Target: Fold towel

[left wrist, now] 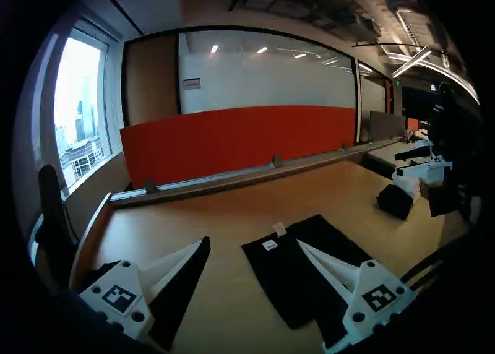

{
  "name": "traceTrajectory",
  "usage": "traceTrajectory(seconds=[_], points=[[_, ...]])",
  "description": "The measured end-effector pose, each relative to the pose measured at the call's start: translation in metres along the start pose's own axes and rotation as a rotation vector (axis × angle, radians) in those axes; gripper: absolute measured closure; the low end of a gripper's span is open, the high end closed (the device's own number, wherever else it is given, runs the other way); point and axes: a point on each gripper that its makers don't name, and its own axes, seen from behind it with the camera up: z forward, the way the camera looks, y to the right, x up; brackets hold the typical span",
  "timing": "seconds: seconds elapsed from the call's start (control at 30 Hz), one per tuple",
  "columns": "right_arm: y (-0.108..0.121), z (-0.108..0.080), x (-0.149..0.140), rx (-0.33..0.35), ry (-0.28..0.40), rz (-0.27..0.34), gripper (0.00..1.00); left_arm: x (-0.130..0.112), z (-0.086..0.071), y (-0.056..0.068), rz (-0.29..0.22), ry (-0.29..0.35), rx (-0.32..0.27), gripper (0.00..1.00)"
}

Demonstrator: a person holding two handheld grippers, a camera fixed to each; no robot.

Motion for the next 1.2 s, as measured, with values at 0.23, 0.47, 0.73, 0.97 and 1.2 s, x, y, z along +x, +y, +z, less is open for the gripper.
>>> traceTrajectory(seconds=[0.23,0.47,0.73,0.97,1.2], points=[[-0.012,0.006,-0.03,0.049,-0.059,-0.019,0.0,-0.035,0.003,0.019,0.004,-0.061,-0.027,0.08],[-0.02,0.011,-0.062,0.071,-0.108,-0.017,0.0,-0.068,0.007,0.037,0.017,-0.111,-0.057,0.08],[-0.027,0.018,-0.104,0.093,-0.166,-0.023,0.0,-0.101,0.016,0.052,0.032,-0.162,-0.087,0.08],[-0.034,0.026,-0.139,0.11,-0.216,-0.033,0.0,-0.133,0.025,0.065,0.034,-0.215,-0.119,0.08],[-0.047,0.033,-0.172,0.143,-0.273,-0.046,0.0,-0.167,0.035,0.073,0.049,-0.285,-0.152,0.08]])
